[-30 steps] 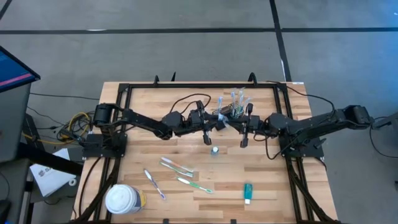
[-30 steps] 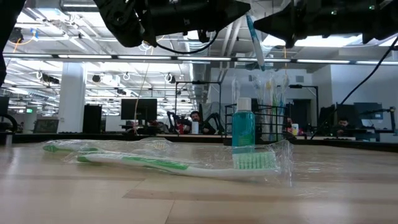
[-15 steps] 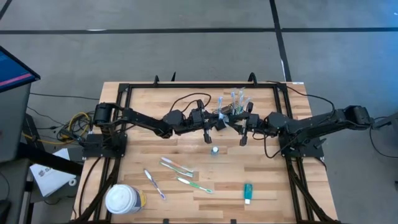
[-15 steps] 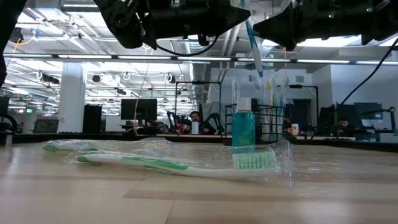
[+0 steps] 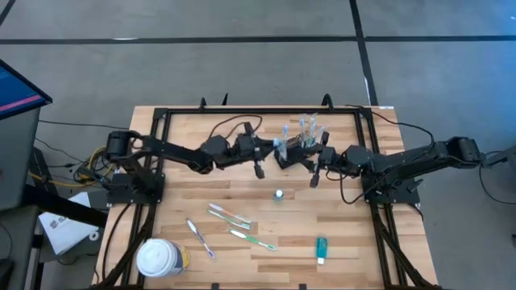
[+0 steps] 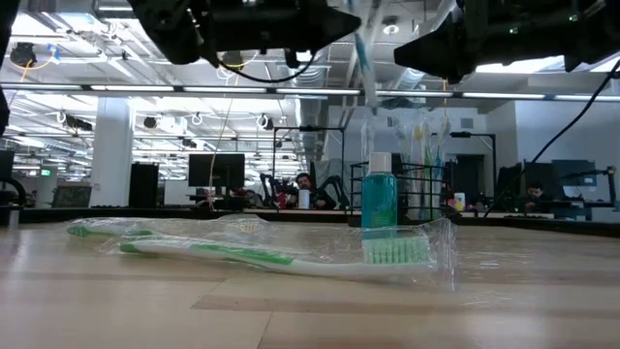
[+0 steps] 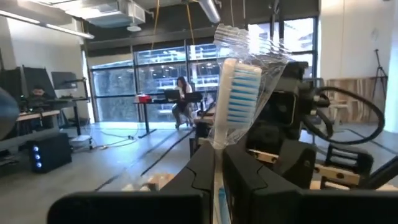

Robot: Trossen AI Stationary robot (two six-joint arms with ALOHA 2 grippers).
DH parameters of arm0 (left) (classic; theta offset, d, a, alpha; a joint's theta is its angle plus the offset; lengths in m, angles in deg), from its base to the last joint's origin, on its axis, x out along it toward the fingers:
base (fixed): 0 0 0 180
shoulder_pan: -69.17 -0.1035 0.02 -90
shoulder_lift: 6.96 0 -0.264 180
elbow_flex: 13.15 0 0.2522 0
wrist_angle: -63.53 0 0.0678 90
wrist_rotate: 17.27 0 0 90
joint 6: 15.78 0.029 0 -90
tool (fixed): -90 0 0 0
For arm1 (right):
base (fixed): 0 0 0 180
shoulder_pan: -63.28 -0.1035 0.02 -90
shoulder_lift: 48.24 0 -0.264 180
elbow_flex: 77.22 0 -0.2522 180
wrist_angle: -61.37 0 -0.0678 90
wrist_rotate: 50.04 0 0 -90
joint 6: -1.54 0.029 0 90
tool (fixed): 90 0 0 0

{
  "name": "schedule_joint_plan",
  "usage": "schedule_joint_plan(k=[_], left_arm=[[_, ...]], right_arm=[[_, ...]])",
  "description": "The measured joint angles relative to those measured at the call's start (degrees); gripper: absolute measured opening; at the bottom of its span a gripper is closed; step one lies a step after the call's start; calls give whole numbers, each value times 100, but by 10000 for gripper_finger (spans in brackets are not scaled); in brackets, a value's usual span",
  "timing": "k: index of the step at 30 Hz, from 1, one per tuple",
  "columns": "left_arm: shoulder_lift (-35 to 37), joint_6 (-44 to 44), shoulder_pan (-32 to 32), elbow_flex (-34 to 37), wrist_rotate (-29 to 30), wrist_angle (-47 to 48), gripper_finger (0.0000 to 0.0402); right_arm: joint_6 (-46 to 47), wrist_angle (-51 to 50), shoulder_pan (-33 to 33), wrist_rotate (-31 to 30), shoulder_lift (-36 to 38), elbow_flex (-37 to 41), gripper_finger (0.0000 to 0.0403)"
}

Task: Pick & Place toothbrushing station
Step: Put the blue toothbrush into the mesh organizer

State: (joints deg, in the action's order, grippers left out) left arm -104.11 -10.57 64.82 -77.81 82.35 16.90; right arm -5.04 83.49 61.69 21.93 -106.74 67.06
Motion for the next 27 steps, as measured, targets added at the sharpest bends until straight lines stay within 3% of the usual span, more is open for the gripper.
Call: schedule_joint_plan(k=[5, 27], left_arm=[[253, -134, -116, 348, 41, 16, 5], [203, -704, -654, 377, 40, 192, 5]], right_arm=[[49, 6, 65, -2, 0, 0, 113], [58, 56, 78, -2, 0, 0, 113]])
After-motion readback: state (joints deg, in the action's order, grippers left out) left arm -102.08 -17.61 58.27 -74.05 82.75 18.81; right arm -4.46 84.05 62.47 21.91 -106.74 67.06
